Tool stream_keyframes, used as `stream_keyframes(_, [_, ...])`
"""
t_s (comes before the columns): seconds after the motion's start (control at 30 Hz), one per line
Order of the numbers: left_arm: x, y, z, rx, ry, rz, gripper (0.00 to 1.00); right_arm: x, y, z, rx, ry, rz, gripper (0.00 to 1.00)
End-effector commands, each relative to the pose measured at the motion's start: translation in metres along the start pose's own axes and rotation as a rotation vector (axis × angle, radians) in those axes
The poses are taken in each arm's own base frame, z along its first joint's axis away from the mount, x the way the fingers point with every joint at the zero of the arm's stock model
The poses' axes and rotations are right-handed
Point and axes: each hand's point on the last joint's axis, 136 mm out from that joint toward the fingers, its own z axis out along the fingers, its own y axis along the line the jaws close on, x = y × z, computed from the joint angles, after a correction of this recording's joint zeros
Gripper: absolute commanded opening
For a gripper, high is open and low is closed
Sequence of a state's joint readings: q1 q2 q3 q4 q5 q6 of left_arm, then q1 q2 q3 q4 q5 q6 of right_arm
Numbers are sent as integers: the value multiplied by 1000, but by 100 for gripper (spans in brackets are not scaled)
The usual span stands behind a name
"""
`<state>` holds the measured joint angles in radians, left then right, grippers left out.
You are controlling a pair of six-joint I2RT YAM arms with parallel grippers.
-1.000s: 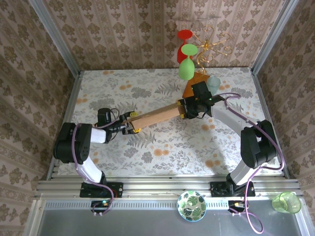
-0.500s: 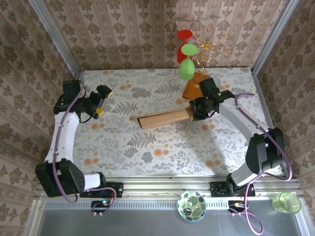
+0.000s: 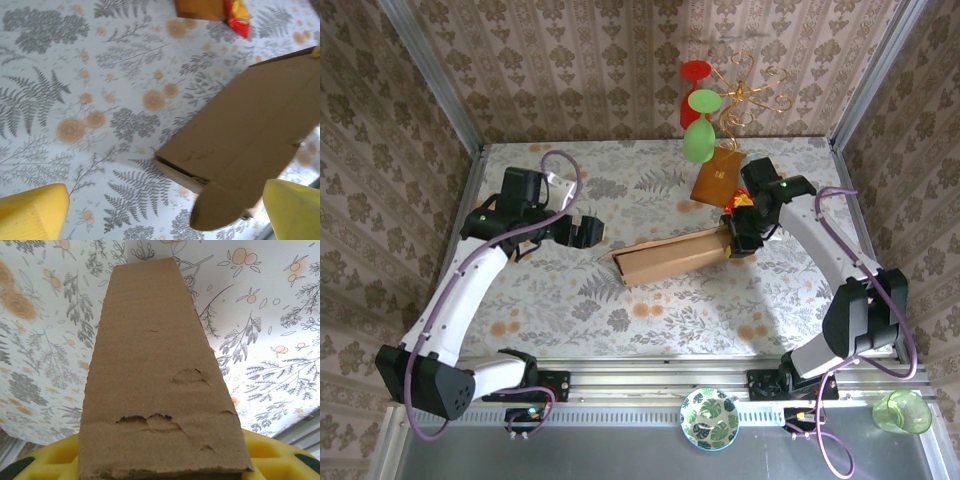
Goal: Fold the paper box
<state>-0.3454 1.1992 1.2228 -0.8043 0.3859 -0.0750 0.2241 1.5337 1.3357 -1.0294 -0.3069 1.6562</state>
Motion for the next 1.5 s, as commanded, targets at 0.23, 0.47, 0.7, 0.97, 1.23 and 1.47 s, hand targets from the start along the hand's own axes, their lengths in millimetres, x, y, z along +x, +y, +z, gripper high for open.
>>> stream_keyframes(0.23, [11, -29, -1, 78, -15, 128, 62, -2, 14, 9, 28, 24, 20, 42])
stream_keyframes(0.47, [35, -22, 20, 3, 168, 272, 74, -9, 19, 12, 28, 30, 29, 42])
stream_keyframes(0.7, [32, -24, 43, -26, 224, 345, 84, -10, 25, 11, 25, 35, 18, 43])
stream_keyframes(0.97, [26, -37, 62, 28, 242, 312, 82, -11, 24, 15, 22, 42, 28, 43])
stream_keyframes(1.23, [36, -45, 68, 94, 307, 204, 72, -13, 26, 17, 12, 44, 40, 43])
stream_keyframes(1.47, [31, -50, 76, 133, 312, 138, 57, -15, 24, 19, 15, 45, 50, 43])
